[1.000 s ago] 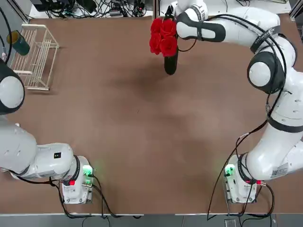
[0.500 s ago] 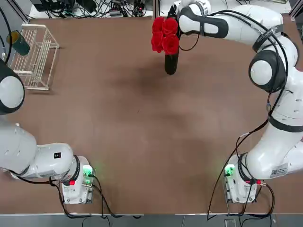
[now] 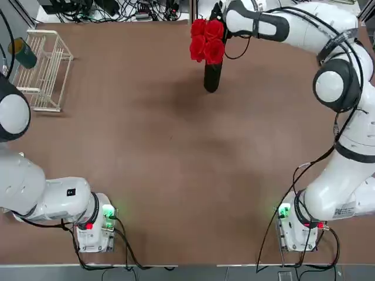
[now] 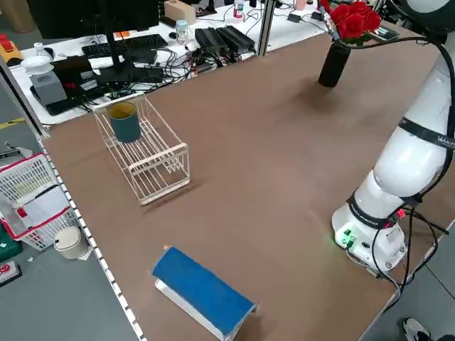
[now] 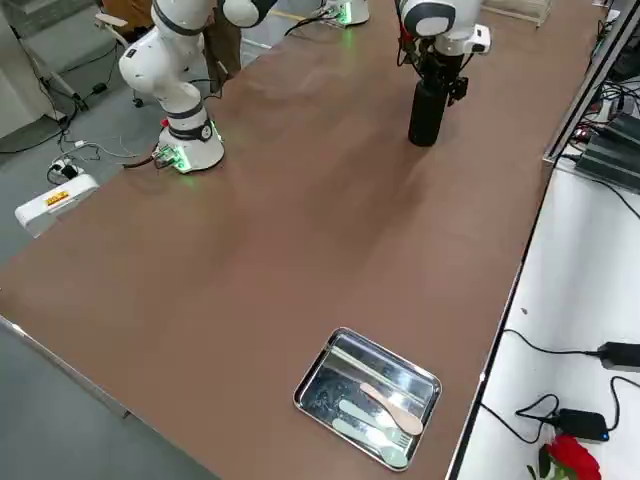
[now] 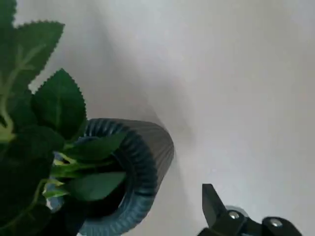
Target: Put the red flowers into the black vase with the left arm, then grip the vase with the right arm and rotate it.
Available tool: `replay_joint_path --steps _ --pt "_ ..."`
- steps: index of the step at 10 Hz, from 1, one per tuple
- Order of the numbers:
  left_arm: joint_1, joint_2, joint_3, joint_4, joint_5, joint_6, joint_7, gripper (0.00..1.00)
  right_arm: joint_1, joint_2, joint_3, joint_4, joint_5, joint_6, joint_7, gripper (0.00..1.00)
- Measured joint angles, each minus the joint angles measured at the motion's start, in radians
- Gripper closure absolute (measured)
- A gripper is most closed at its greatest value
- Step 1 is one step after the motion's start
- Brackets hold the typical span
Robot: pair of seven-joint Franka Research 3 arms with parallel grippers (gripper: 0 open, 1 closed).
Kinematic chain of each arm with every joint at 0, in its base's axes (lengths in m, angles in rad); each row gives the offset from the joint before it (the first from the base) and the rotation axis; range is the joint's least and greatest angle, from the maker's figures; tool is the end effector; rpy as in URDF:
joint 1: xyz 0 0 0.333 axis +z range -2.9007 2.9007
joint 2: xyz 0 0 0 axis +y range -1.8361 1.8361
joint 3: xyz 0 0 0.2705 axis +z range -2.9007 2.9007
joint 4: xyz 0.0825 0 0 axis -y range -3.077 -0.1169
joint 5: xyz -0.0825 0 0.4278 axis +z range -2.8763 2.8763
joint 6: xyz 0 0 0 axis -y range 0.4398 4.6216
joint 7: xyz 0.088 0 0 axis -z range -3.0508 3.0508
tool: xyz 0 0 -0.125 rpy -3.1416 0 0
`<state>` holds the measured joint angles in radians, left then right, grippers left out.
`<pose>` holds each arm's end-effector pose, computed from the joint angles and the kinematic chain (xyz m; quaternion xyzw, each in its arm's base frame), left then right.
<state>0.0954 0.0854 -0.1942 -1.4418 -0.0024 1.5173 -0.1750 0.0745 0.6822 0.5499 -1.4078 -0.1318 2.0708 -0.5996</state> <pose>0.6128 -0.0567 0.5716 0.9992 0.0383 -0.0054 0.0088 0.6374 0.3740 0.2805 -0.8289 -0.5478 -0.0376 0.1074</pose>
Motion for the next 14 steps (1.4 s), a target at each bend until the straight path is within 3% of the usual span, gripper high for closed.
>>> replay_joint_path --steps 4,9,14 --pt "0.000 0.000 0.000 0.000 0.000 0.000 0.000 0.00 -0.042 -0.009 0.042 0.017 0.019 -0.045 -0.001 0.00" --pt "-0.001 0.000 -0.001 0.000 0.000 0.000 0.000 0.00 -0.078 -0.029 0.044 0.058 0.075 -0.128 -0.025 0.00" --pt "-0.001 0.000 -0.001 0.000 0.000 0.000 0.000 0.00 -0.200 -0.116 0.032 0.101 0.113 -0.245 -0.030 0.00"
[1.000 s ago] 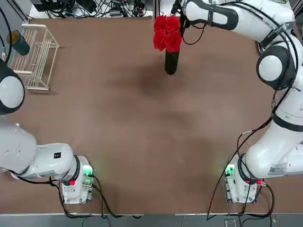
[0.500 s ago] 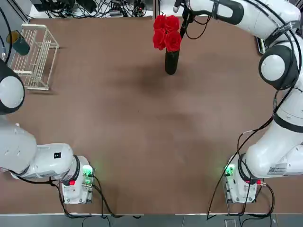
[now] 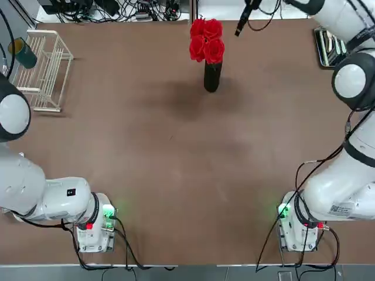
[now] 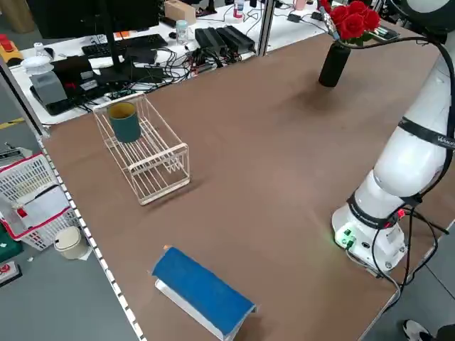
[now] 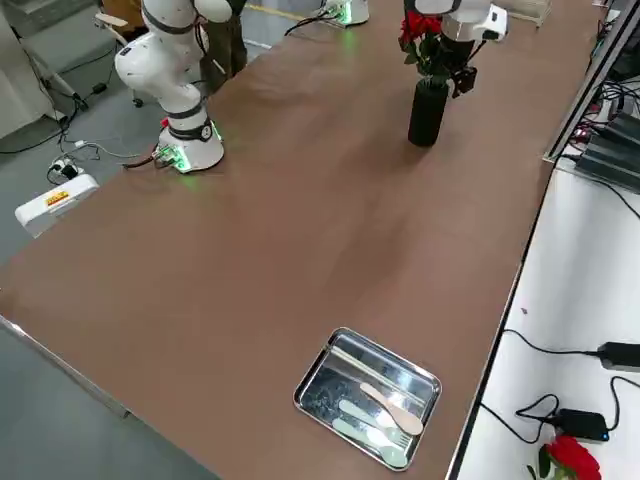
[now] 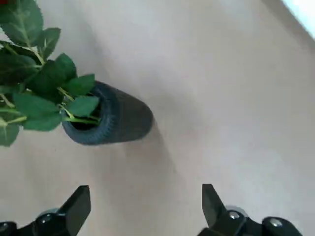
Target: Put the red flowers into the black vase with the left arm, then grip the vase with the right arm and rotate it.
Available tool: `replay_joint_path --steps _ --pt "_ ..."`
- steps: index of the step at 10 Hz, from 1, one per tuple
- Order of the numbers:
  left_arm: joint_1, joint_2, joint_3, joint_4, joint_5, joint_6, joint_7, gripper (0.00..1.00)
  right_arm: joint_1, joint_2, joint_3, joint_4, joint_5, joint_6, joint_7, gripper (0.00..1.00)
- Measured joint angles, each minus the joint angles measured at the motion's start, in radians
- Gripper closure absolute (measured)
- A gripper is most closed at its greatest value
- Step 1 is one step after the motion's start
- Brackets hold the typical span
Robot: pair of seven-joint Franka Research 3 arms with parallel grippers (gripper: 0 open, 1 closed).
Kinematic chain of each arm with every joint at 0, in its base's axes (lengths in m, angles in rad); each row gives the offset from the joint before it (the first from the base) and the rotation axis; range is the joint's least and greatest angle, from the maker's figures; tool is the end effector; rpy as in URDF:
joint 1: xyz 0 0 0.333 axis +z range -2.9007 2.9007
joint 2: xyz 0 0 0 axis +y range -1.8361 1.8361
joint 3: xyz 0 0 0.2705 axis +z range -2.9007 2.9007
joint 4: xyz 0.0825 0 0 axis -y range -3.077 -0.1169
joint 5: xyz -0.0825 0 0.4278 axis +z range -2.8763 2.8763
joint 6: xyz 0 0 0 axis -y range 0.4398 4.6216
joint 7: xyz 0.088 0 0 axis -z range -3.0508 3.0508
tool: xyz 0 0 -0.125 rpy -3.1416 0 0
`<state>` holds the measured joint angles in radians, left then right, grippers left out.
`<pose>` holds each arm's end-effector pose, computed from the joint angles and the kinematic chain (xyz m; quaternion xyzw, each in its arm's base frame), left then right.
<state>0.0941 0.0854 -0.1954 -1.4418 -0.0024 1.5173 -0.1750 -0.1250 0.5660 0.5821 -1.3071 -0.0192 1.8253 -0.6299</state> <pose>0.6127 -0.0582 0.5716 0.9993 0.0371 -0.0054 0.0088 0.6821 0.2520 0.3929 -0.8660 -0.4798 -0.0325 0.1369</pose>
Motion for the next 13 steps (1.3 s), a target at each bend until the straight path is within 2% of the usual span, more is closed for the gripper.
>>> replay_joint_path --steps 1,3,5,8,9,11,13 --pt "0.000 0.000 0.000 0.000 0.000 0.000 0.000 0.00 -0.010 -0.040 -0.033 0.005 0.003 -0.041 0.012 0.00" --pt "0.001 0.000 0.001 0.000 0.000 0.000 0.000 0.00 -0.010 -0.135 -0.128 0.004 0.005 -0.100 0.099 0.00" --pt "0.000 0.000 0.000 0.000 0.000 0.000 0.000 0.00 -0.009 -0.209 -0.213 -0.009 0.006 -0.148 0.265 0.00" --pt "0.000 0.000 0.000 0.000 0.000 0.000 0.000 0.00 -0.010 -0.276 -0.328 -0.028 0.008 -0.215 0.523 0.00" --pt "0.000 0.000 0.000 0.000 0.000 0.000 0.000 0.00 -0.009 -0.303 -0.360 -0.034 0.007 -0.246 0.583 0.00" --pt "0.000 0.000 -0.005 0.000 0.000 0.000 0.000 0.00 -0.010 -0.390 -0.415 -0.102 0.007 -0.265 0.627 0.00" --pt "0.000 0.000 -0.009 0.000 0.000 0.000 0.000 0.00 -0.009 -0.485 -0.442 -0.178 0.006 -0.278 0.688 0.00"
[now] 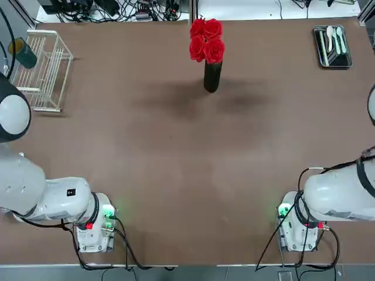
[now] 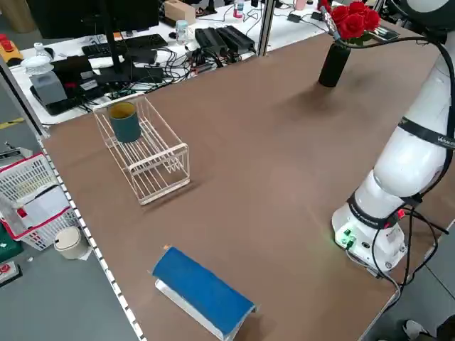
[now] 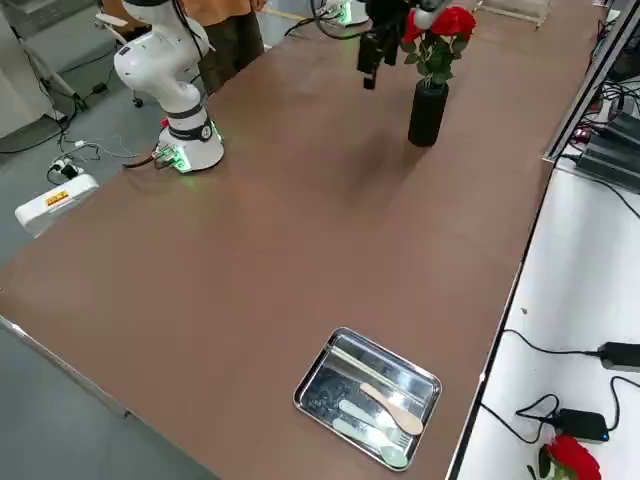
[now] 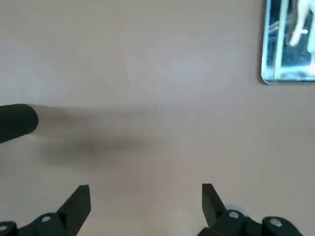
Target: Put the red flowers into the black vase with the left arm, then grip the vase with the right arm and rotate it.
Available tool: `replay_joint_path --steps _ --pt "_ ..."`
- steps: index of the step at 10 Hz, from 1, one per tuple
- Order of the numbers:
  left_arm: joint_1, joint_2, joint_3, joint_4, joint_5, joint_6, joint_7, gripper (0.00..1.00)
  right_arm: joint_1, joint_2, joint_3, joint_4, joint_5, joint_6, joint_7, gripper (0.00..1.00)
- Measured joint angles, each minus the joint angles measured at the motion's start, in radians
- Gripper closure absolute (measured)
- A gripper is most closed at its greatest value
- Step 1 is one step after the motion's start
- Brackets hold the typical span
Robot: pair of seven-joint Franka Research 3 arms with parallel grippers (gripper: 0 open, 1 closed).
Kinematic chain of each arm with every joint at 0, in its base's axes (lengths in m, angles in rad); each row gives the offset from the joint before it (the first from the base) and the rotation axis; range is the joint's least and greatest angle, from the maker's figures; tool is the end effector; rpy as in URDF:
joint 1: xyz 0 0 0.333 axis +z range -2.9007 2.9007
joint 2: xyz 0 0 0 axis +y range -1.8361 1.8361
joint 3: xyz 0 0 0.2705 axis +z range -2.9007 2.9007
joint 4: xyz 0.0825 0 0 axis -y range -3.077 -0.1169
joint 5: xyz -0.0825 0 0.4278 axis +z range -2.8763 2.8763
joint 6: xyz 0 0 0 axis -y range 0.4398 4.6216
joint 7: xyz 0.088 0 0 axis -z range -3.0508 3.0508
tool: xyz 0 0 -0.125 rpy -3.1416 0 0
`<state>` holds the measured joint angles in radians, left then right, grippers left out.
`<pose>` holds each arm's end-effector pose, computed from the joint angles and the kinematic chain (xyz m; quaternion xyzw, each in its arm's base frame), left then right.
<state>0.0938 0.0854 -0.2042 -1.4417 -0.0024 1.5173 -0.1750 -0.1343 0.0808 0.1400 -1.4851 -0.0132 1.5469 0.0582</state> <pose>0.6121 -0.0636 0.5718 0.9994 0.0326 -0.0054 0.0092 0.6169 -0.0009 0.5544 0.9996 -0.0265 -0.0091 0.0013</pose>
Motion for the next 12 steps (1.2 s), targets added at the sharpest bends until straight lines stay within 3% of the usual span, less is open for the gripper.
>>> replay_joint_path --steps 3,6,12 --pt "0.000 0.000 0.000 0.000 0.000 0.000 0.000 0.00 0.000 -0.062 -0.012 -0.047 -0.034 -0.006 0.021 0.00" --pt "0.000 0.000 0.000 0.000 0.000 0.000 0.000 0.00 0.008 -0.062 -0.057 -0.052 -0.037 0.068 0.032 0.00" --pt "0.000 0.000 -0.001 0.000 0.000 0.000 0.000 0.00 0.025 -0.062 -0.064 -0.054 -0.037 0.117 0.038 0.00"
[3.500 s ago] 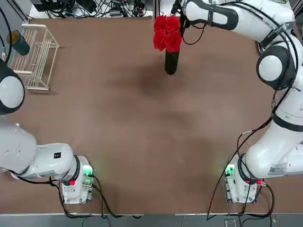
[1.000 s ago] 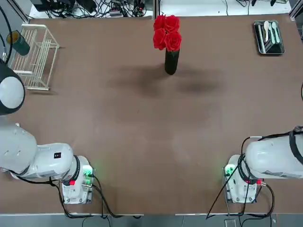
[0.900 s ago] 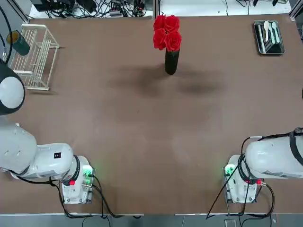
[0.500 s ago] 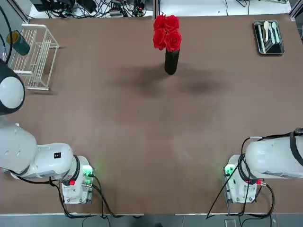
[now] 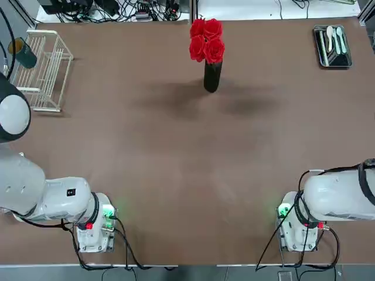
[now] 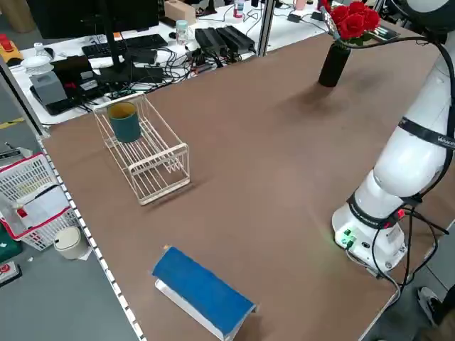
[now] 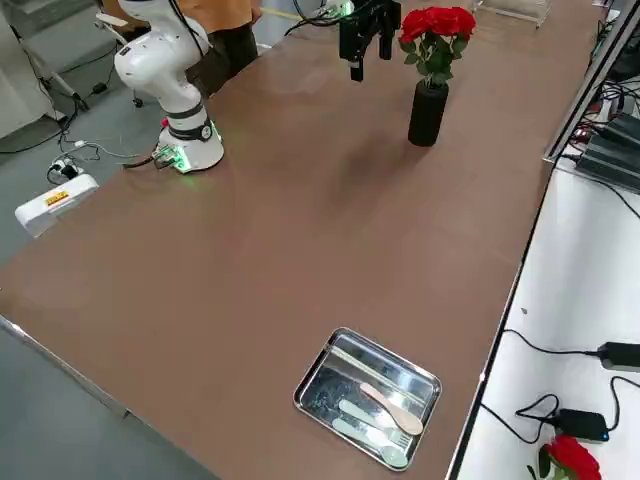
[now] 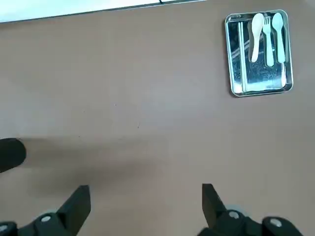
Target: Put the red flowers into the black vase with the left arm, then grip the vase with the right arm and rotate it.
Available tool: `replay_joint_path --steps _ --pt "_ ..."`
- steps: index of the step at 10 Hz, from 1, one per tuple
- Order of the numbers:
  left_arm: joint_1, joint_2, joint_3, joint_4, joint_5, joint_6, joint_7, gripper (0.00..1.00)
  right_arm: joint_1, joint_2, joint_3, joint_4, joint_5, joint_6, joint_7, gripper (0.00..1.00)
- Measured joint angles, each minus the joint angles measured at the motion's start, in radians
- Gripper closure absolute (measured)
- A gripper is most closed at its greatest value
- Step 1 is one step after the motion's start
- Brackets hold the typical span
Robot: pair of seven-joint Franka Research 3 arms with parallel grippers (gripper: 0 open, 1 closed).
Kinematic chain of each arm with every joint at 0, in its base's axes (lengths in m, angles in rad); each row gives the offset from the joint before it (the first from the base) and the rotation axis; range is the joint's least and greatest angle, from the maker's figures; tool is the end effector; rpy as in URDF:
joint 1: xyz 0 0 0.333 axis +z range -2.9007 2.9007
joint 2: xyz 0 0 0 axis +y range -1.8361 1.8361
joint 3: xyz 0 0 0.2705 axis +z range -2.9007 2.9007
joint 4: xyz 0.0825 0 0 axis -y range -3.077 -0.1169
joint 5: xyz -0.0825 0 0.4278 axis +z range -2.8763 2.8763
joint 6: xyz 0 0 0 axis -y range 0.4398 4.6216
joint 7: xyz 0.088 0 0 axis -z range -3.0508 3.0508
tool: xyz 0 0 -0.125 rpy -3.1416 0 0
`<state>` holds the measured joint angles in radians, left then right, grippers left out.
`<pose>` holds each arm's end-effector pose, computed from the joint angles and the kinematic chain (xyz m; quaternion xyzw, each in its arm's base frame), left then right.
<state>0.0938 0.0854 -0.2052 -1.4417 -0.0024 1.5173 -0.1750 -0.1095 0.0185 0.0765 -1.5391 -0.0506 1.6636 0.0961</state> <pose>0.6121 -0.0642 0.5718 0.9994 0.0321 -0.0054 0.0092 0.6143 -0.0265 0.5753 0.9963 -0.0634 0.0537 0.0229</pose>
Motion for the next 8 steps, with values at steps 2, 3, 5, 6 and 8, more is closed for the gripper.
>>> replay_joint_path --steps 2,3,5,6,8 --pt "0.000 0.000 0.000 0.000 0.000 0.000 0.000 0.00 0.000 0.000 -0.004 0.000 0.000 0.000 0.001 0.00" --pt "0.000 0.000 0.000 0.000 0.000 0.000 0.000 0.00 0.000 0.000 -0.010 0.000 0.000 0.000 0.001 0.00" --pt "0.000 0.000 0.000 0.000 0.000 0.000 0.000 0.00 0.000 0.000 -0.016 0.000 0.005 0.000 0.001 0.00" --pt "0.000 0.000 -0.001 0.000 0.000 0.000 0.000 0.00 0.000 0.000 -0.016 0.000 0.006 0.000 0.001 0.00" --pt "0.000 0.000 -0.001 0.000 0.001 0.000 0.000 0.00 0.001 0.000 -0.017 0.000 0.006 0.000 0.001 0.00"
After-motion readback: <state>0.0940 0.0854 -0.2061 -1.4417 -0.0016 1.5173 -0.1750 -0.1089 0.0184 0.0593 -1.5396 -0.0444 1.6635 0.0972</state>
